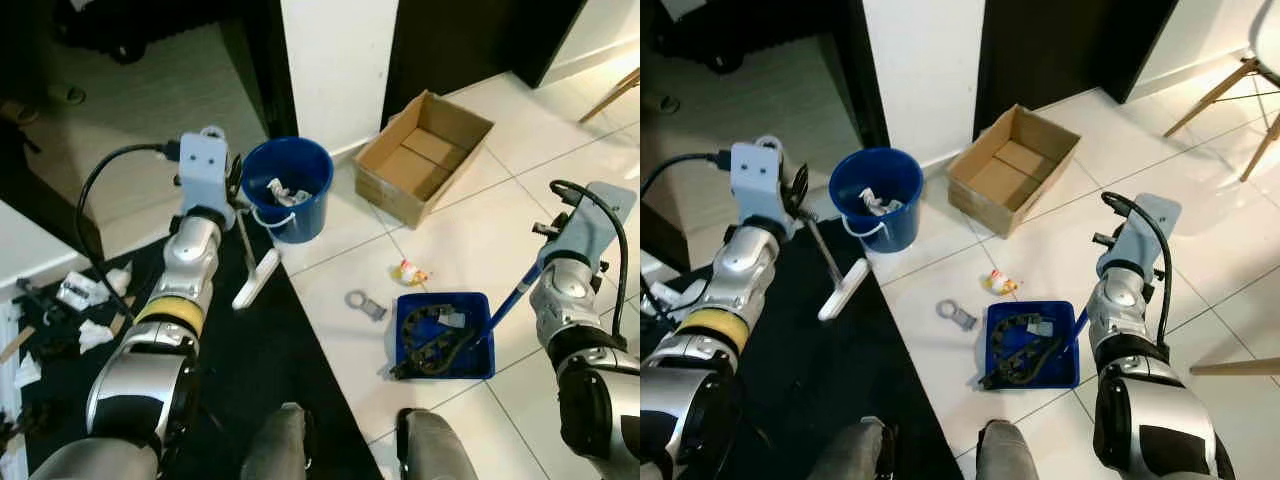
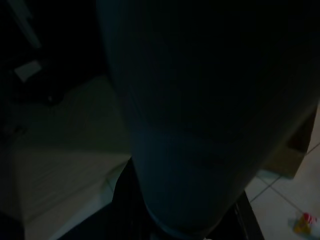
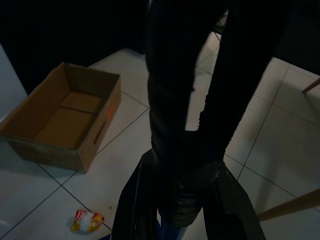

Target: Sweep floor

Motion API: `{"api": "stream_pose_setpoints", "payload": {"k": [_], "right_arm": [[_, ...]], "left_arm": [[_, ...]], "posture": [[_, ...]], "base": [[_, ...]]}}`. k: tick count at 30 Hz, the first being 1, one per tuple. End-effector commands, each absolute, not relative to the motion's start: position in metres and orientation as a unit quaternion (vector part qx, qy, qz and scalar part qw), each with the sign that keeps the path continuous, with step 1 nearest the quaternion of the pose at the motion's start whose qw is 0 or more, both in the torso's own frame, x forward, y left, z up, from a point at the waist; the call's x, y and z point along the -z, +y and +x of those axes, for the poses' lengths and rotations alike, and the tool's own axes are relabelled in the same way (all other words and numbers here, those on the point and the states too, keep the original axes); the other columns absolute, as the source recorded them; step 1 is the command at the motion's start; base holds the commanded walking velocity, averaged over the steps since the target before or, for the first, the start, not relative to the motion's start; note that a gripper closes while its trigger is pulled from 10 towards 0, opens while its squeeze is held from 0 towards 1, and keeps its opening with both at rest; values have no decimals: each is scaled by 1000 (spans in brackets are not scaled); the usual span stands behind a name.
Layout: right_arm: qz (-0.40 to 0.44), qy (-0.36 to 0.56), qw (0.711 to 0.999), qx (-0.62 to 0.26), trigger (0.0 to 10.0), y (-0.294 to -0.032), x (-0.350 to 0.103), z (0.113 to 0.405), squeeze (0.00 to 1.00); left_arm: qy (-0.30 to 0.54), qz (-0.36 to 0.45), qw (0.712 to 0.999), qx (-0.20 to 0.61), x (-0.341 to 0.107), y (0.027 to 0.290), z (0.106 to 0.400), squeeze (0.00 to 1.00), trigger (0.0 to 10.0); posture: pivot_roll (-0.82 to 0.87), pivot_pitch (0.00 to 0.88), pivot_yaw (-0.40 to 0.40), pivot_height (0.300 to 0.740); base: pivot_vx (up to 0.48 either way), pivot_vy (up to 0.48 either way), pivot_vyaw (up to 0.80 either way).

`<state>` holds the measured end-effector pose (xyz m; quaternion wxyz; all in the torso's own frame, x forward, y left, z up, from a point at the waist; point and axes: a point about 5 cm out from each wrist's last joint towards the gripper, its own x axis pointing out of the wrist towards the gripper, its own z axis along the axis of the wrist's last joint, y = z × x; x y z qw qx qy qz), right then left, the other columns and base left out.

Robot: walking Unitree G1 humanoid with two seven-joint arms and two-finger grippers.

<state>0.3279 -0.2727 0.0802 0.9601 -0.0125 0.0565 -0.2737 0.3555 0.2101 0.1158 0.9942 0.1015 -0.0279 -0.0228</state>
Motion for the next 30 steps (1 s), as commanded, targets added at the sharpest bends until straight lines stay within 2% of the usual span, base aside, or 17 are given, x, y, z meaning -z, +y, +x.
{"api": "stream_pose_setpoints", "payload": {"k": [1, 7, 11, 14, 23, 30], "right_arm": [[-6, 51, 959, 278, 10000, -277, -77, 323, 0], [22, 53, 965, 257, 10000, -275, -71, 319, 0], [66, 45, 969, 235, 10000, -277, -68, 316, 0], [89, 36, 969, 229, 10000, -278, -65, 311, 0], [87, 50, 973, 208, 10000, -270, -56, 308, 0], [98, 36, 973, 205, 10000, -273, -65, 314, 0]], "left_arm": [[-27, 114, 993, 8, -111, 222, 349, 0, 10000], [1, 98, 995, -12, -93, 231, 337, 0, 10000], [6, 40, 997, -60, -86, 239, 332, 0, 10000], [16, 41, 997, -59, -79, 234, 329, 0, 10000], [35, 55, 997, -42, -66, 219, 323, 0, 10000], [25, 59, 997, -46, -73, 224, 326, 0, 10000]], "posture": [[10, 0, 13, 740], [9, 0, 15, 740], [13, 0, 10, 740], [10, 0, 11, 740], [9, 0, 19, 740], [19, 7, 18, 740]], "base": [[0, 0, 0], [0, 0, 0], [0, 0, 0], [0, 0, 0], [0, 0, 0], [0, 0, 0]]}}
